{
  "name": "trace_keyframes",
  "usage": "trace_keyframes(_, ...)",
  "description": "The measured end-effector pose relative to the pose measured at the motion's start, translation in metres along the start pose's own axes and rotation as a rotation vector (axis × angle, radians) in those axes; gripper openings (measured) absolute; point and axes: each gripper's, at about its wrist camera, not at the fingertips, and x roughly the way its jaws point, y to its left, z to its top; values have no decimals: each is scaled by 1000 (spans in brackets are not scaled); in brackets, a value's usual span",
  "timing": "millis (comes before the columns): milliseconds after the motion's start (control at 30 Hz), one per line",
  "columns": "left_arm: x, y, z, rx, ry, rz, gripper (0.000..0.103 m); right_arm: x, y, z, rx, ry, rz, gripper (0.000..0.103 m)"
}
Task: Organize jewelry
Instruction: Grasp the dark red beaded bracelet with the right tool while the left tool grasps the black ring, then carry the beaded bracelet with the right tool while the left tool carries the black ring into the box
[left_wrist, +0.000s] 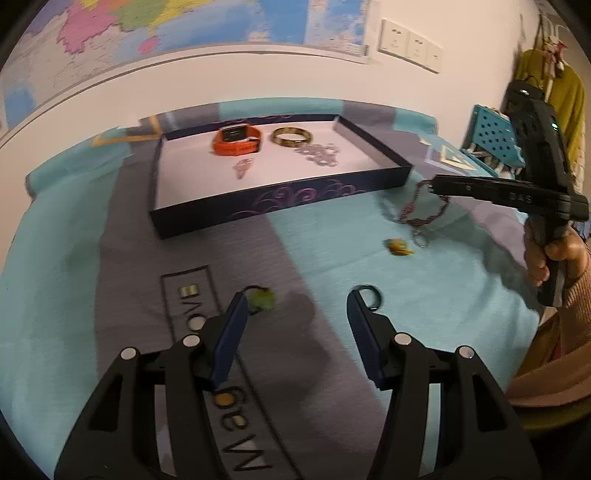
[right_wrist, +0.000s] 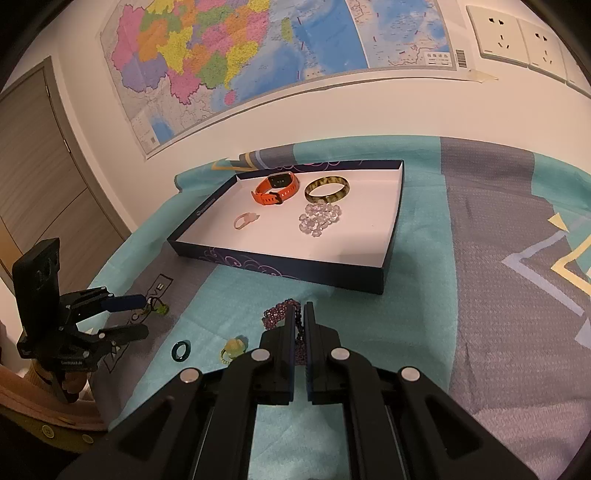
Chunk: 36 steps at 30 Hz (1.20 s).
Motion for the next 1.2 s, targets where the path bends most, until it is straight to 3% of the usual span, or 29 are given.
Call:
trace_keyframes(367, 23, -34, 3, 67, 51, -74, 53, -5, 3, 1, -7, -12, 9, 3)
trace_keyframes(467, 32, -37, 5, 70, 77, -82, 43, -5, 4, 0, -10, -12, 13, 3)
trace_keyframes(700, 38, -43, 8, 91, 93, -66, 36, -5, 4, 0, -9, -10, 18, 3)
trace_keyframes(800, 39, -42, 10, 94, 100, -58, 22, -6, 5, 2, -14, -14, 23, 3)
trace_keyframes(1200, 32, -34, 19, 55, 74, -79, 22, -7, 14, 11, -38, -30, 28, 3)
